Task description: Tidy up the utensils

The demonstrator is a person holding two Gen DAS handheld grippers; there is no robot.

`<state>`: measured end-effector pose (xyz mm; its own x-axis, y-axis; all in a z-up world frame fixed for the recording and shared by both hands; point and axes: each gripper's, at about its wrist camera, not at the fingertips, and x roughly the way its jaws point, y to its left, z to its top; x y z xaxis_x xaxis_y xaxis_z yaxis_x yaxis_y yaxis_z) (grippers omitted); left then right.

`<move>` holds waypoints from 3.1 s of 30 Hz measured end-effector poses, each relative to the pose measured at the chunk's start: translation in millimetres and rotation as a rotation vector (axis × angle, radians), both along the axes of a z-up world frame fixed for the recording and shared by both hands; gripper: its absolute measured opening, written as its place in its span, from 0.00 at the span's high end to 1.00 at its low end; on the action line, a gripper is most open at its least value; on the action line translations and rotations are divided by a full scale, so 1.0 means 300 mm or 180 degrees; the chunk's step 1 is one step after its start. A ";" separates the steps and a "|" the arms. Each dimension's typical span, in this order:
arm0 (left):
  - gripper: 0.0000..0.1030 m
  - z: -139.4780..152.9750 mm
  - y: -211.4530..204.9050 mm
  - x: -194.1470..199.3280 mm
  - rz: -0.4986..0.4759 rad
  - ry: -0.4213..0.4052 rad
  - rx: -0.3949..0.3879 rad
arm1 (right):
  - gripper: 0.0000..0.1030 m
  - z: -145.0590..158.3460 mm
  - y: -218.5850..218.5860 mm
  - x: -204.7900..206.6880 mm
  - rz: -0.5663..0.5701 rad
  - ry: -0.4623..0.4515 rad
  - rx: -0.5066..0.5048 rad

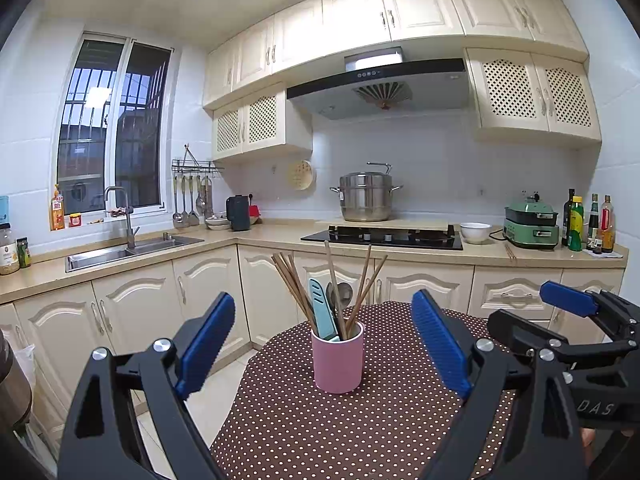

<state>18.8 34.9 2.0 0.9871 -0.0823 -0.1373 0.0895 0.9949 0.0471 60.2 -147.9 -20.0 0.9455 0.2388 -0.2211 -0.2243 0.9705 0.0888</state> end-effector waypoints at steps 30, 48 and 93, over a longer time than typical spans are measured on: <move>0.14 -0.021 0.016 0.002 0.0022 0.0032 -0.0015 | 0.14 -0.015 0.009 0.005 0.0001 0.0029 0.0007; 0.14 -0.017 0.019 0.000 0.0040 0.0035 -0.0005 | 0.14 -0.014 0.012 0.006 0.0006 0.0040 0.0007; 0.14 -0.012 0.008 0.008 0.0068 0.0095 0.0000 | 0.14 -0.032 0.028 0.004 0.0014 0.0080 0.0018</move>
